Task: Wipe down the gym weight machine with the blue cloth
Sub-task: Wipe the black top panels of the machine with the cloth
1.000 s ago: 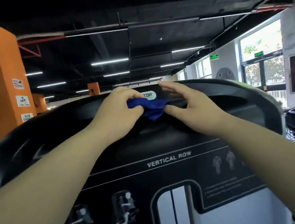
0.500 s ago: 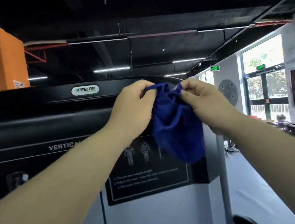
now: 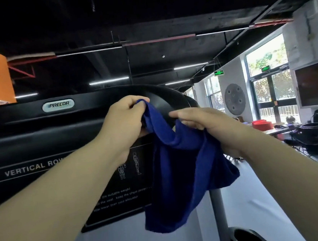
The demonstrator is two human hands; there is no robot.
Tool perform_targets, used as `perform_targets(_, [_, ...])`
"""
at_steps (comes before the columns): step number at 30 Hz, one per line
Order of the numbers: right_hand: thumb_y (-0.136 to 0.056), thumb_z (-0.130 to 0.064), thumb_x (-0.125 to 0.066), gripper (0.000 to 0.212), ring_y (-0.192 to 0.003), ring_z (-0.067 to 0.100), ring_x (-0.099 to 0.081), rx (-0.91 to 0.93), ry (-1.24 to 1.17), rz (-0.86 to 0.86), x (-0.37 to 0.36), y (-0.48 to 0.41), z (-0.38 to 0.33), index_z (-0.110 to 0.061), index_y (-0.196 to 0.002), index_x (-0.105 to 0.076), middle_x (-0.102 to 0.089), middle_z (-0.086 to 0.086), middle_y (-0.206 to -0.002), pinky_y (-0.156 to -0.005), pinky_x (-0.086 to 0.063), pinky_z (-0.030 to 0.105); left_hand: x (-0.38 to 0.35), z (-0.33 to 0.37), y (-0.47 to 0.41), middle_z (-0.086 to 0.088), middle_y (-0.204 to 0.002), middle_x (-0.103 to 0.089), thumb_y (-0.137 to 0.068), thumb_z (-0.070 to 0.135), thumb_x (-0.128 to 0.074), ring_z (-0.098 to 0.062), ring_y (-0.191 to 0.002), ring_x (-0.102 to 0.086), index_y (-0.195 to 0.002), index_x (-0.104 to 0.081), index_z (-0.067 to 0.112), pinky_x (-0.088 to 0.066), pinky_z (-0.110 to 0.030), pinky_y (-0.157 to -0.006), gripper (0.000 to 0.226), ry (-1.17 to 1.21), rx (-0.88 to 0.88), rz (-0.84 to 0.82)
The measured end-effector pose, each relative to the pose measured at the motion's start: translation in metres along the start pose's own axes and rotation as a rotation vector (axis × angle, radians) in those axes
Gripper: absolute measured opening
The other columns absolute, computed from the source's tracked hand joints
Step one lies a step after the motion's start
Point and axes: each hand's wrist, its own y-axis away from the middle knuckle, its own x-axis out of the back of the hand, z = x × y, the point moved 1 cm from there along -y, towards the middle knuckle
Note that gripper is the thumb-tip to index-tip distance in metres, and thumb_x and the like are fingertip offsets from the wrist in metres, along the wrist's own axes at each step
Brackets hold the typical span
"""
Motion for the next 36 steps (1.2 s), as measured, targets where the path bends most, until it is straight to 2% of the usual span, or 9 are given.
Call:
perform_targets(6, [-0.087, -0.034, -0.07, 0.017, -0.081, 0.011, -0.073, 0.163, 0.37, -0.269, 0.028, -0.015, -0.013, -0.022, -0.097, -0.075, -0.076, -0.005, -0.086, -0.077, -0.057, 0.026, -0.033, 0.021, -0.006, 0.002, -0.084, -0.074, -0.097, 0.028, -0.058, -0.017, -0.087, -0.07, -0.087, -0.073, 0.021, -0.056, -0.035, -0.082, 0.019, -0.082, -0.117, 0.038])
perform_targets(13, [-0.085, -0.016, -0.073, 0.014, -0.086, 0.013, -0.073, 0.13, 0.474, -0.545, 0.11, -0.052, -0.016, -0.027, -0.091, -0.078, -0.076, -0.004, -0.094, -0.072, -0.056, 0.025, -0.06, 0.026, -0.014, 0.013, -0.063, -0.066, -0.095, 0.023, -0.06, -0.002, -0.06, -0.063, -0.064, -0.066, 0.025, -0.049, -0.025, -0.057, 0.031, -0.078, -0.07, 0.399])
perform_targets(17, [-0.089, -0.019, -0.069, 0.01, -0.082, 0.018, -0.074, 0.17, 0.378, -0.58, 0.126, -0.08, -0.018, -0.019, -0.09, -0.078, -0.077, 0.002, -0.09, -0.066, -0.057, 0.025, -0.062, 0.026, -0.009, 0.004, -0.091, -0.07, -0.087, 0.03, -0.062, -0.017, -0.087, -0.065, -0.083, -0.066, 0.019, -0.051, -0.035, -0.076, 0.013, -0.078, -0.017, 0.604])
perform_targets(19, [-0.092, -0.017, -0.066, 0.011, -0.083, 0.018, -0.073, 0.274, 0.271, -0.502, 0.124, -0.09, -0.019, -0.019, -0.092, -0.077, -0.077, 0.001, -0.09, -0.074, -0.06, 0.031, -0.062, 0.034, -0.004, -0.003, -0.096, -0.063, -0.085, 0.039, -0.052, -0.026, -0.087, -0.057, -0.093, -0.061, 0.013, -0.046, -0.037, -0.076, 0.029, -0.062, 0.082, 0.553])
perform_targets(22, [-0.094, -0.01, -0.063, 0.018, -0.083, 0.014, -0.071, 0.513, 0.225, -0.386, 0.113, -0.093, -0.015, -0.024, -0.092, -0.075, -0.075, -0.004, -0.087, -0.076, -0.057, 0.03, -0.073, 0.049, 0.001, -0.005, -0.071, -0.068, -0.098, 0.045, -0.032, -0.022, -0.06, -0.052, -0.072, -0.069, 0.008, -0.036, -0.028, -0.062, 0.059, -0.222, 0.228, 0.387])
perform_targets(25, [-0.09, 0.003, -0.063, 0.029, -0.082, 0.018, -0.07, 0.616, 0.129, -0.295, 0.106, -0.091, -0.012, -0.024, -0.087, -0.075, -0.074, -0.004, -0.085, -0.071, -0.056, 0.03, -0.093, 0.05, 0.003, 0.013, -0.085, -0.073, -0.1, 0.043, -0.043, -0.011, -0.067, -0.055, -0.097, -0.074, 0.029, -0.039, -0.024, -0.053, 0.034, -0.532, 0.091, 0.217])
perform_targets(28, [-0.085, 0.001, -0.07, 0.023, -0.078, 0.017, -0.068, 0.661, -0.027, -0.252, 0.105, -0.093, -0.004, -0.022, -0.083, -0.07, -0.072, 0.0, -0.086, -0.068, -0.056, 0.032, -0.11, 0.036, 0.003, 0.015, -0.083, -0.066, -0.094, 0.034, -0.058, -0.003, -0.069, -0.056, -0.117, -0.066, 0.037, -0.04, -0.019, -0.049, 0.025, -0.383, 0.091, -0.01])
perform_targets(32, [-0.077, 0.001, -0.077, 0.029, -0.074, 0.017, -0.064, 0.666, -0.167, -0.26, 0.113, -0.103, 0.014, -0.023, -0.079, -0.062, -0.067, -0.002, -0.085, -0.067, -0.054, 0.031, -0.125, 0.023, -0.006, 0.01, -0.064, -0.055, -0.073, 0.037, -0.069, -0.001, -0.054, -0.044, -0.107, -0.073, 0.027, -0.034, -0.013, -0.045, 0.035, -0.36, 0.166, 0.067])
perform_targets(36, [-0.071, 0.003, -0.077, 0.033, -0.094, 0.016, -0.069, 0.539, -0.309, -0.397, 0.147, -0.14, 0.039, -0.022, -0.09, -0.068, -0.069, 0.002, -0.096, -0.078, -0.053, 0.023, -0.134, 0.028, -0.016, 0.012, -0.058, -0.062, -0.091, 0.029, -0.065, -0.005, -0.052, -0.059, -0.094, -0.074, 0.024, -0.046, -0.014, -0.048, 0.011, -0.527, 0.094, 0.307])
